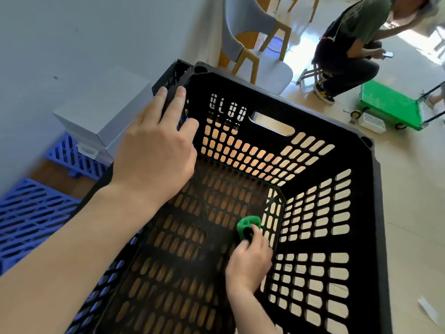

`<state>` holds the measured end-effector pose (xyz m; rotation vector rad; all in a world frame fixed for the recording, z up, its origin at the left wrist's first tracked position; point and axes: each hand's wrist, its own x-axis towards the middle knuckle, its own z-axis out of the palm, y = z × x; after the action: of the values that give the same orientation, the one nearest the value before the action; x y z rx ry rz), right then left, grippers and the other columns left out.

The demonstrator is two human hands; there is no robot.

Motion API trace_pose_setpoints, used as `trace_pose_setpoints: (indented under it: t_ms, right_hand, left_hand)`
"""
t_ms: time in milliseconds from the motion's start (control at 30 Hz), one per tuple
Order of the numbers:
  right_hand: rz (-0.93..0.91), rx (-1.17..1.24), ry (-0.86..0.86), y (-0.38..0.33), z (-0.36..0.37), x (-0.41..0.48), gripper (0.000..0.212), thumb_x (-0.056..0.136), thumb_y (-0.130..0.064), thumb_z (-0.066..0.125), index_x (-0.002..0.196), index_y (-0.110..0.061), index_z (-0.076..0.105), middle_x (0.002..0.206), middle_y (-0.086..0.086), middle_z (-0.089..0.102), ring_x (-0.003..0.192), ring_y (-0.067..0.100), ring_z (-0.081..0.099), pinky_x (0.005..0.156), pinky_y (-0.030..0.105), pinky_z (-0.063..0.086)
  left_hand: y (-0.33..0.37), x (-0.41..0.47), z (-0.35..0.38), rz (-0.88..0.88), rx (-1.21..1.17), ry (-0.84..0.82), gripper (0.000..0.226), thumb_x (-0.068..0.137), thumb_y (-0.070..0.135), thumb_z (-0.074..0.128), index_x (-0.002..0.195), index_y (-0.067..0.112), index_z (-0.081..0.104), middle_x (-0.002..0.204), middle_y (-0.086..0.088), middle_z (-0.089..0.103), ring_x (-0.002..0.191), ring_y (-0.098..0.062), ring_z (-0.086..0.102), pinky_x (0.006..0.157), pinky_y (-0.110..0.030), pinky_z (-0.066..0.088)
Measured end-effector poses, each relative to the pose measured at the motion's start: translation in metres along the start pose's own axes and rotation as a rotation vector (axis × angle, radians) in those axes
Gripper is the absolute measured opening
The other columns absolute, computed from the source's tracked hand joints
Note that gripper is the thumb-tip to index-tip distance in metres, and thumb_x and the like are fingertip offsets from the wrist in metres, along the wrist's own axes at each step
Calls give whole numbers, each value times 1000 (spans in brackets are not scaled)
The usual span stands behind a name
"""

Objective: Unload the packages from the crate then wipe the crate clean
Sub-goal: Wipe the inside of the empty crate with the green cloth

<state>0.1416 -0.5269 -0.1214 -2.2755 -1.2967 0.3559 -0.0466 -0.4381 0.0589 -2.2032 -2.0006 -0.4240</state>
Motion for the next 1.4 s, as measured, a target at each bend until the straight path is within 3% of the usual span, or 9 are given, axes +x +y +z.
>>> trace_pose_setpoints:
  t_ms: [100, 200, 400, 533, 667, 1000, 1200, 1300, 1400]
  right_hand:
    - [-110, 68, -87, -40, 9, 34, 42, 93, -12, 51, 134, -20, 52, 127, -5, 57, 116, 13, 47, 101, 27, 34]
    - [-292, 21, -198, -72, 29, 65, 43, 98, -18, 47, 140, -21, 46, 136, -5, 54, 127, 15, 43, 106, 31, 31]
    - [-535, 21, -457, -119, 83, 60, 30, 94, -10, 47, 120, -10, 61, 119, 8, 64, 112, 28, 57, 95, 44, 48]
    - [-719, 27, -362, -98, 88, 16, 28, 82, 3, 61, 109, -3, 66, 110, 13, 68, 106, 33, 63, 94, 46, 51]
    - [-935, -32, -322, -60, 80, -22, 35, 79, -5, 60, 112, -12, 67, 117, 5, 68, 113, 26, 62, 101, 43, 47]
    - [-1183, -121, -572, -18, 51, -104, 34, 83, -28, 46, 110, -30, 66, 117, -11, 66, 115, 16, 60, 102, 35, 44]
    - [-1315, -209, -793, -13, 36, -114, 26, 92, -33, 44, 110, -38, 61, 119, -18, 61, 113, 9, 59, 95, 28, 49]
    - [-1349, -265, -1158, -30, 18, -104, 28, 98, -21, 46, 122, -20, 58, 133, 0, 54, 123, 26, 50, 101, 42, 43]
    - [-1157, -418, -1409, -59, -11, -87, 34, 100, -23, 41, 133, -21, 52, 145, 5, 44, 129, 29, 45, 108, 43, 35]
  left_hand:
    - [-1, 2, 1, -5, -48, 32, 27, 88, 12, 55, 112, 5, 65, 147, -19, 44, 138, -39, 39, 102, -50, 43]
    - [-1, 4, 1, -46, -153, 75, 28, 90, 8, 52, 115, 6, 65, 145, -17, 49, 138, -35, 40, 107, -44, 39]
    - [-1, 6, 1, -80, -210, 140, 32, 92, 14, 43, 113, 6, 66, 140, -17, 53, 135, -33, 45, 107, -37, 36]
    - [0, 7, 1, -75, -221, 151, 34, 93, 17, 40, 110, 5, 67, 138, -17, 55, 134, -33, 46, 107, -32, 32]
    - [-1, 8, 3, -73, -216, 156, 31, 92, 16, 44, 107, 5, 68, 138, -17, 55, 134, -34, 45, 107, -37, 37]
    - [-2, 7, 4, -50, -175, 144, 42, 91, 22, 35, 110, 4, 67, 138, -17, 54, 134, -35, 45, 107, -40, 39]
    - [-4, 6, 6, -34, -168, 112, 37, 92, 21, 40, 112, 4, 66, 140, -18, 53, 135, -36, 43, 109, -42, 37]
    - [-7, 5, 8, -30, -164, 114, 30, 91, 14, 49, 112, 2, 66, 139, -19, 53, 134, -38, 43, 109, -45, 37]
    - [-7, 5, 8, -31, -189, 122, 27, 88, 11, 55, 110, 1, 67, 138, -21, 53, 134, -39, 44, 109, -46, 38]
